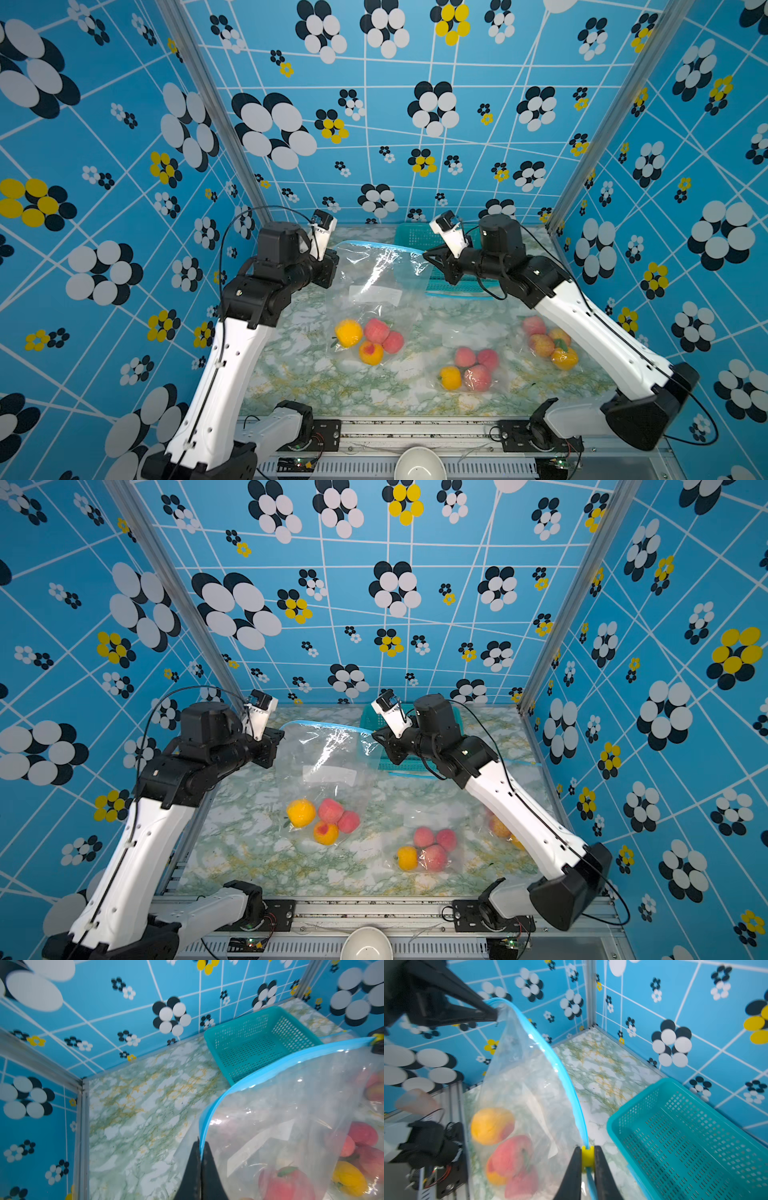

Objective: Place the peach in a zip-top bag and seal the zipper
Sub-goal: Place the zipper food storage bag at the center of the board.

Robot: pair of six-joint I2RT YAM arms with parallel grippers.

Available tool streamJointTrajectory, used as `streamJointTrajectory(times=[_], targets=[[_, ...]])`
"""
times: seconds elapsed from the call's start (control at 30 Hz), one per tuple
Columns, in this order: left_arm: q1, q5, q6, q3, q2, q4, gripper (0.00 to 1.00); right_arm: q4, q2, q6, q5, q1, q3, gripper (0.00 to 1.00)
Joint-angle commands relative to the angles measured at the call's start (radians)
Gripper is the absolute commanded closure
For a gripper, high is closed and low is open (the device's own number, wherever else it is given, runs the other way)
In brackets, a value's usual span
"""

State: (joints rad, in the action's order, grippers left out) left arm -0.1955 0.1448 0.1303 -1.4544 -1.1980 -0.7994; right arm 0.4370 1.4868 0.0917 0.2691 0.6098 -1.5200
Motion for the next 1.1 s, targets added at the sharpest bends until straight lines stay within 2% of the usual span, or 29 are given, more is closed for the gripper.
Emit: streamJointTrajectory(times=[0.0,0.17,0.33,0.43,0.57,0.9,1.0,1.07], targets=[[0.048,-0.066,-0.089,0.074,-0.172,0.037,1.0,0.012,0.203,-0.087,-0.062,-0.015,-0.057,0.86],[0.053,-0.146,-0.098,0.074,-0.346,0.13,1.0,0.048,0.465,-0.132,-0.155,-0.015,-0.269,0.84],[0.056,-0.201,-0.056,0.028,-0.45,0.135,1.0,0.09,0.553,-0.124,-0.212,-0.015,-0.352,0.81],[0.051,-0.181,-0.053,0.011,-0.498,0.116,1.0,0.095,0.549,-0.116,-0.21,-0.015,-0.335,0.79],[0.023,-0.138,-0.069,0.067,-0.499,0.131,1.0,0.153,0.512,-0.104,-0.209,-0.015,-0.279,0.79],[-0.048,-0.024,-0.157,0.27,-0.318,0.179,1.0,0.133,0.271,-0.157,-0.161,0.02,0.027,0.78],[-0.049,-0.03,-0.174,0.293,-0.294,0.185,1.0,0.088,0.258,-0.179,-0.166,0.022,0.076,0.77],[-0.049,-0.042,-0.176,0.293,-0.296,0.174,1.0,0.116,0.282,-0.189,-0.18,0.022,0.049,0.79]])
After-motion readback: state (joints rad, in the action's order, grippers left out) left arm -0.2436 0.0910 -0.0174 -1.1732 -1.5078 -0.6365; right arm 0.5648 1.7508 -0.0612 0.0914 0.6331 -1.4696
